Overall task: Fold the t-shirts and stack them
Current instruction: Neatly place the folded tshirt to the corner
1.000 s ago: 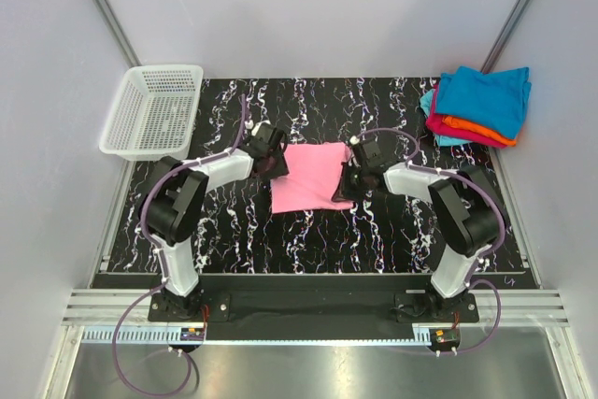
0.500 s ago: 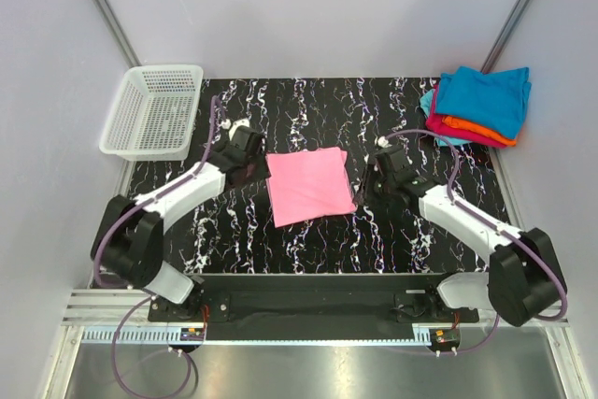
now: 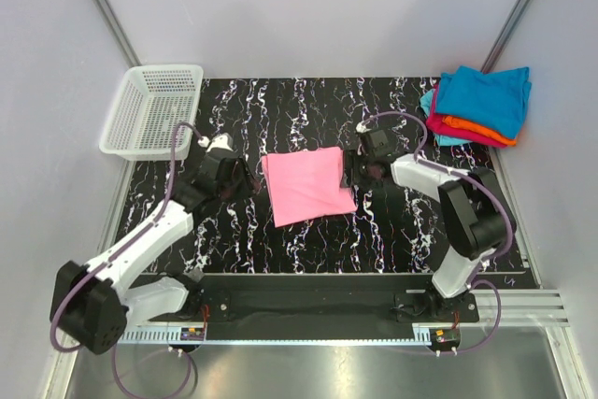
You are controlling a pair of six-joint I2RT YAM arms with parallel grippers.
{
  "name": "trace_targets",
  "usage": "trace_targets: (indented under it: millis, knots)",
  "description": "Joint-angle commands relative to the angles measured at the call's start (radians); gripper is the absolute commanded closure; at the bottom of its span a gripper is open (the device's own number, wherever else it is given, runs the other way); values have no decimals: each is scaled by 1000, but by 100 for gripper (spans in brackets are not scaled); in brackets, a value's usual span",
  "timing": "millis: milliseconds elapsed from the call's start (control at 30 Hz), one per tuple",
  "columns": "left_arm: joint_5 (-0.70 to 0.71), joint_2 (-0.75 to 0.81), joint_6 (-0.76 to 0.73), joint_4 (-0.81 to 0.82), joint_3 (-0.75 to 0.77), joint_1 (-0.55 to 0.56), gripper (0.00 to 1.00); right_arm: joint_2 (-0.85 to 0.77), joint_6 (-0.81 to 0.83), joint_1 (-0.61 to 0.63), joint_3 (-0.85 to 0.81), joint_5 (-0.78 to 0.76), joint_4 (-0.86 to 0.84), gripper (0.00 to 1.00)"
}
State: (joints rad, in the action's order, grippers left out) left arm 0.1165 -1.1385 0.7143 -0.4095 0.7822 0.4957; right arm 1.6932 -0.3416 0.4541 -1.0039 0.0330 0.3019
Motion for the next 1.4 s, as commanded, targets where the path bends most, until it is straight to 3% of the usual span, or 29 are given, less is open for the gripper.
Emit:
trace_targets:
  millis: [0,200,433,733,967,1200,1367]
  knots:
    - [-21,95,11,-5,-18,0,55,54,76,-83,-64,144,-171,29]
    - [-15,143,-4,-54,0,1,55,173,89,-169,-90,376,-280,35]
    - [-8,128,-22,-63,19,0,55,243,46,-183,-76,665,-405,43]
    - [2,128,-29,-69,8,1,55,197,12,-183,-6,696,-468,42]
    - [6,128,-30,-72,2,0,55,88,6,-183,71,588,-477,46]
    - [9,103,-19,-71,0,0,55,-81,52,-180,82,567,-376,43]
    - [12,95,-7,-69,2,1,55,-102,61,-180,70,588,-336,43]
